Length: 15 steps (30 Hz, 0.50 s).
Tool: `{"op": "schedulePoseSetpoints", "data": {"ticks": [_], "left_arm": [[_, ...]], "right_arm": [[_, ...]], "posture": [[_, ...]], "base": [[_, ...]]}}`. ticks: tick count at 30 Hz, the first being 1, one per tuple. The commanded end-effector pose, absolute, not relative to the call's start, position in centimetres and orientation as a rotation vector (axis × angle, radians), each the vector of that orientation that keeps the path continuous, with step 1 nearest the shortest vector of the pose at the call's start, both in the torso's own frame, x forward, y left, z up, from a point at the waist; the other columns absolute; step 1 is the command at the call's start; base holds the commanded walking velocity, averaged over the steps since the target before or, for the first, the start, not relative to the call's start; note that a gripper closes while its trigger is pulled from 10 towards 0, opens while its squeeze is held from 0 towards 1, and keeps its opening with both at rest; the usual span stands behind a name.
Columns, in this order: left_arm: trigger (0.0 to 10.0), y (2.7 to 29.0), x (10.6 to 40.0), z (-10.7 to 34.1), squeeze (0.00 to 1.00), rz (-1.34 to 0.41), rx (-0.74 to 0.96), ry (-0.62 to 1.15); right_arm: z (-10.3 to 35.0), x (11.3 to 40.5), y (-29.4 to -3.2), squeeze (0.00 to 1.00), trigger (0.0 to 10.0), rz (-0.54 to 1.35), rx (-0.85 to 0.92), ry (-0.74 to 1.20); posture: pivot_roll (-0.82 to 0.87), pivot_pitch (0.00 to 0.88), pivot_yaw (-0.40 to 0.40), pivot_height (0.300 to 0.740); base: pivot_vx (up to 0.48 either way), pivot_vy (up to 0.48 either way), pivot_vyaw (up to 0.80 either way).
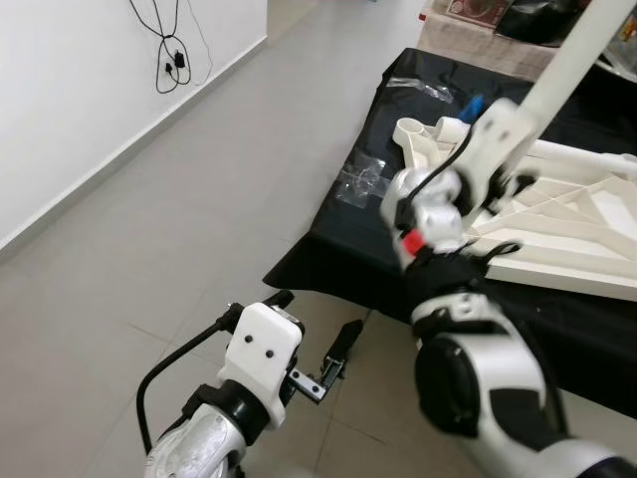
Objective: Building children table
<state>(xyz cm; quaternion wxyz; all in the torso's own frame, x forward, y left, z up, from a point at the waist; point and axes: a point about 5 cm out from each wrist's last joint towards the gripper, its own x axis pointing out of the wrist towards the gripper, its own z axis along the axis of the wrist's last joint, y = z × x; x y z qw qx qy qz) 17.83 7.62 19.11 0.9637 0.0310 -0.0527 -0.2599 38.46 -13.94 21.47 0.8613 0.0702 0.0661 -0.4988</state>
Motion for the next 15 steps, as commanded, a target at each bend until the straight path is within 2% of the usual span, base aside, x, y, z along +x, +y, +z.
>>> {"op": "schedulePoseSetpoints", "data": {"ticks": [1, 3, 4, 7, 8, 14, 15], "left_arm": [[10.0, 7.5, 17.6, 19.1, 0.00, -0.534, 0.055, -0.102], [10.0, 7.6, 17.6, 19.0, 0.00, -0.532, 0.056, -0.102], [10.0, 7.6, 17.6, 19.0, 0.00, -0.531, 0.057, -0.101], [10.0, 7.6, 17.6, 19.0, 0.00, -0.530, 0.058, -0.100], [10.0, 7.6, 17.6, 19.0, 0.00, -0.530, 0.059, -0.100], [10.0, 7.7, 17.7, 18.9, 0.00, -0.521, 0.062, -0.099], [10.0, 7.7, 17.7, 18.9, 0.00, -0.521, 0.063, -0.099]], "right_arm": [[21.2, 38.4, -15.2, 1.00, 10.0, -1.089, 0.180, 0.167], [21.3, 38.4, -15.1, 1.00, 10.0, -1.082, 0.182, 0.161], [21.5, 38.4, -14.9, 0.64, 10.0, -1.071, 0.184, 0.146], [21.6, 38.5, -14.8, 0.64, 10.0, -1.063, 0.186, 0.136], [21.9, 38.5, -14.7, 0.00, 10.0, -1.054, 0.183, 0.115], [22.8, 38.4, -13.6, 0.00, 10.0, -0.972, 0.170, 0.029], [22.9, 38.3, -13.4, 1.00, 10.0, -0.957, 0.157, 0.009]], "posture": [[0.12, 0.209, -0.080, 0.740], [0.12, 0.208, -0.081, 0.740], [0.12, 0.205, -0.080, 0.740], [0.12, 0.205, -0.080, 0.740], [0.13, 0.205, -0.080, 0.740], [0.12, 0.204, -0.082, 0.740], [0.12, 0.204, -0.082, 0.740]], "base": [[0.000, 0.000, 0.00], [0.000, 0.000, 0.00], [0.000, 0.000, 0.00], [0.000, 0.000, 0.00], [0.000, 0.000, 0.00], [0.000, 0.000, 0.00], [0.000, 0.000, 0.00]]}}
